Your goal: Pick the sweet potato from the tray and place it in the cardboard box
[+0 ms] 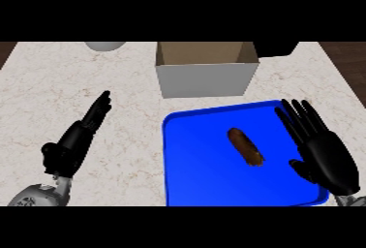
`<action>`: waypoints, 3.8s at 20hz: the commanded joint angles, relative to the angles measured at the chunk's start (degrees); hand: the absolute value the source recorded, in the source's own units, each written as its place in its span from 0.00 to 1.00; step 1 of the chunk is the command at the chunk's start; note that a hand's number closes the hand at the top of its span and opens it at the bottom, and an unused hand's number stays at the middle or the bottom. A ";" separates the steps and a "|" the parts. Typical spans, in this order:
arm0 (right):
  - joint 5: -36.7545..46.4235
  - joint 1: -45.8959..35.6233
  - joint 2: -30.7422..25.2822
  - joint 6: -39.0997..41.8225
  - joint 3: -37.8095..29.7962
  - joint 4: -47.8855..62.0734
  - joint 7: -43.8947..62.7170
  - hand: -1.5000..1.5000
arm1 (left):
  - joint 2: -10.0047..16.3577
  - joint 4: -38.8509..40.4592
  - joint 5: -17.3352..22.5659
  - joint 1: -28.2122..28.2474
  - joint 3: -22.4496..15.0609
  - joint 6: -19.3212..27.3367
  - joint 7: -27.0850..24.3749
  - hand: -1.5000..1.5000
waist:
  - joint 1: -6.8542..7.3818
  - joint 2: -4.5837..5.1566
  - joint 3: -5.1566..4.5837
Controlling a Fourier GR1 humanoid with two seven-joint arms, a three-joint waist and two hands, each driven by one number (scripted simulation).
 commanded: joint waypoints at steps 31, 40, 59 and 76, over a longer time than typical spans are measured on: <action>28.79 9.43 22.25 36.26 14.08 -12.40 35.70 0.00 | -9.84 -1.02 -8.29 -4.17 0.92 -7.19 4.46 0.50 | 6.07 1.38 0.52; 30.30 3.48 24.99 34.26 11.05 -5.30 30.83 0.00 | -13.29 6.10 -11.43 -7.71 5.05 -10.40 2.00 0.50 | 5.95 1.48 0.51; 31.39 5.11 27.24 33.10 7.75 1.99 30.42 0.00 | -15.14 6.89 -13.53 -6.32 8.47 -14.50 -0.09 0.50 | 5.94 1.46 0.50; 30.74 1.19 22.13 29.51 1.71 9.79 24.01 1.00 | -17.94 8.13 -16.08 -6.01 8.22 -13.15 -0.32 0.50 | 5.99 1.60 0.51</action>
